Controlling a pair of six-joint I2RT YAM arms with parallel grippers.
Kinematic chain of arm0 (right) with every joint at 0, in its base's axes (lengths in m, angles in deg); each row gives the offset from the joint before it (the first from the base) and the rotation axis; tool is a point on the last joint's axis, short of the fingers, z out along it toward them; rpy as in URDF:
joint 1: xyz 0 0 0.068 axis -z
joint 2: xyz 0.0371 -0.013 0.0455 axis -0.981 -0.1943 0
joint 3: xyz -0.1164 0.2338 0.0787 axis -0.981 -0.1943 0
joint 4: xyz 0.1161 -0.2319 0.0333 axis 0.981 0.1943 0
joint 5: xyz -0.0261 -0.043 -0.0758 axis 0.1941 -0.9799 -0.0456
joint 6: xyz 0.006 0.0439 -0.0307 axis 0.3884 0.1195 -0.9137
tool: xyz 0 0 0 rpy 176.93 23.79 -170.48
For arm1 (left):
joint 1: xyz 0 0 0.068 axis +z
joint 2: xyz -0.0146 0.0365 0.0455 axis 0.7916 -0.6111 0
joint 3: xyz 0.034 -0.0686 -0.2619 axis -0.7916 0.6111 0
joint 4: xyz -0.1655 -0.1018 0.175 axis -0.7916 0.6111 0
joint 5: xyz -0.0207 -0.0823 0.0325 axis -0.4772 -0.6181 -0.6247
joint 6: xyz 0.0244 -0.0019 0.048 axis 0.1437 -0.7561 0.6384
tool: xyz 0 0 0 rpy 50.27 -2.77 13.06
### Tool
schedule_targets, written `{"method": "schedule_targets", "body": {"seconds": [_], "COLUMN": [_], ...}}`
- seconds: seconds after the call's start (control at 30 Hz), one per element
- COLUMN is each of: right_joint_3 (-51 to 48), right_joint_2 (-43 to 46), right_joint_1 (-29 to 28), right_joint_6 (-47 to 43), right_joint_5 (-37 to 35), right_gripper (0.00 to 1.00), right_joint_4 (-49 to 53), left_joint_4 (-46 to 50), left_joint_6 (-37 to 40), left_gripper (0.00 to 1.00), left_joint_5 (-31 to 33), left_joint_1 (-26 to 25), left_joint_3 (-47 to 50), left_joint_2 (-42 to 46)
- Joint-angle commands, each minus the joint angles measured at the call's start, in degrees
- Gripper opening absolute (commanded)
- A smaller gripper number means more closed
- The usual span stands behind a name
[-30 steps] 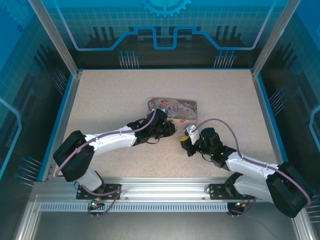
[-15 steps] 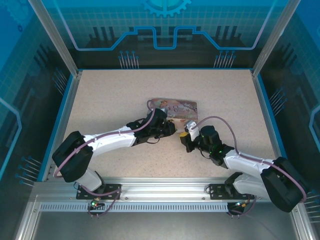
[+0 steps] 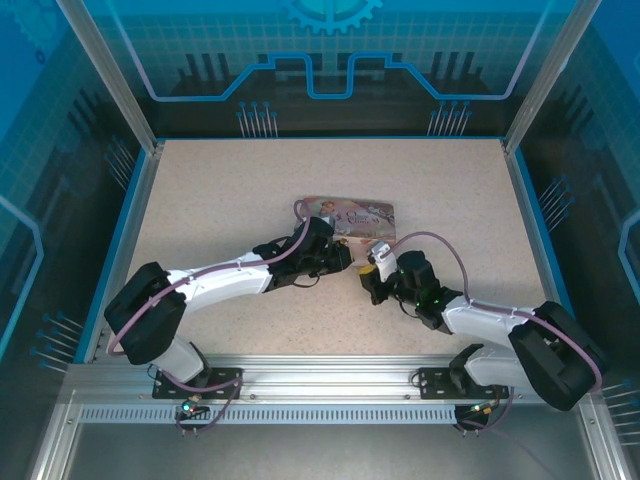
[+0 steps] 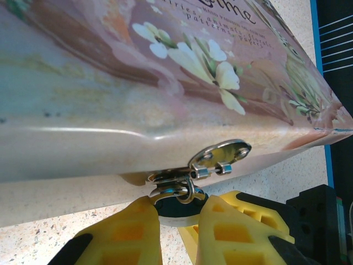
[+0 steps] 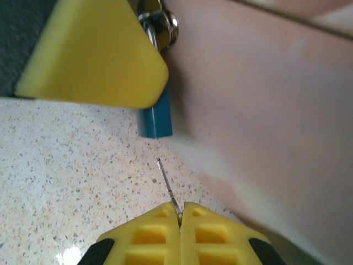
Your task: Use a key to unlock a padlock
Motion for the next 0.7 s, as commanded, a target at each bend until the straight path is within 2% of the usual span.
{"method": "schedule_targets", "body": {"seconds": [0.0, 0.43, 0.67], "right_joint_3": [1.5, 0.6, 1.1], "right_joint_2": [0.8, 3.8, 1.3], "right_joint_1": [0.7, 1.3, 1.3], "right_joint_6": [0.6, 2.0, 2.6], "right_joint_5": [0.0, 1.5, 2.2], "right_gripper": [0.0, 0.0, 0.0], "right_joint_4": [-2.2, -3.1, -5.1], "left_joint_4": [-2.5, -3.0, -4.2], "left_joint_6": [-0.6, -0.8, -1.7], "left_gripper": [0.0, 0.0, 0.0], "left_joint_5": [-0.5, -0.6, -1.4], "left_joint_1": [0.3, 0.3, 0.3], "left_joint_3": [-1.8, -1.4, -1.2], "left_joint_2": [2.6, 2.6, 2.6]}}
